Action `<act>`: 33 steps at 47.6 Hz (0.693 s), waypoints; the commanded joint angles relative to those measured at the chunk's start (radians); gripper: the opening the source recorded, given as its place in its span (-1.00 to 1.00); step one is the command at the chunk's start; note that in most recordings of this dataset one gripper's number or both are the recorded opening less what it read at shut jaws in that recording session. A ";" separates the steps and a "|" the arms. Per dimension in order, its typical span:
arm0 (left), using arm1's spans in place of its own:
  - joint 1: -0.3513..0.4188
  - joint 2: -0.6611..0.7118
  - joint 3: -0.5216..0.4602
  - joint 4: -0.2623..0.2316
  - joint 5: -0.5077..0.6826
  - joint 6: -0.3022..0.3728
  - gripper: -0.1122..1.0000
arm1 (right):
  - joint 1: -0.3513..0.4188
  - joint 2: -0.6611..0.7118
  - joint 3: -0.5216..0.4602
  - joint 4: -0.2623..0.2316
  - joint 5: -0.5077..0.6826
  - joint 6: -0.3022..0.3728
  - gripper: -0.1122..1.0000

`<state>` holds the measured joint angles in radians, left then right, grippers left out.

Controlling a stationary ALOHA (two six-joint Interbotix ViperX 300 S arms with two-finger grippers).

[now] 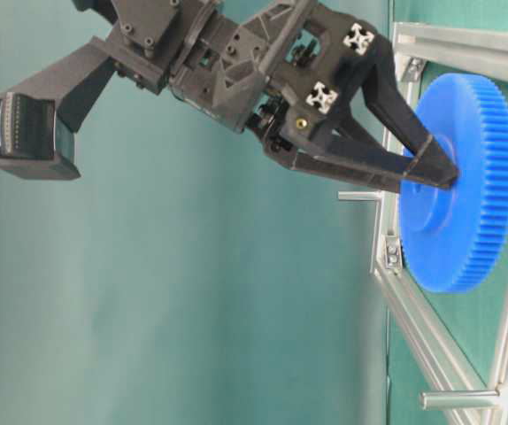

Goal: Find the location of the shaft and insert the gear.
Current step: 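Push the gear onto the shaft with the right gripper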

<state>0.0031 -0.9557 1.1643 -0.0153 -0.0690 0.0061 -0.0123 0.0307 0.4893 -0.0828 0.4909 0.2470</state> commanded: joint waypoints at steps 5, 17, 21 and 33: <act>0.000 0.008 -0.021 -0.003 -0.003 -0.003 -0.77 | -0.017 -0.008 0.009 0.012 -0.002 0.000 0.45; 0.000 0.008 -0.020 -0.005 -0.003 -0.006 -0.77 | -0.041 -0.012 0.018 0.017 0.002 0.000 0.45; 0.000 0.008 -0.021 -0.006 -0.003 -0.006 -0.77 | -0.043 -0.012 0.017 0.032 0.003 0.000 0.45; 0.000 0.008 -0.021 -0.005 -0.003 -0.006 -0.77 | -0.040 -0.011 0.015 0.075 0.002 0.000 0.45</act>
<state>0.0031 -0.9572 1.1643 -0.0184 -0.0675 0.0015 -0.0383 0.0230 0.4985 -0.0169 0.4817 0.2439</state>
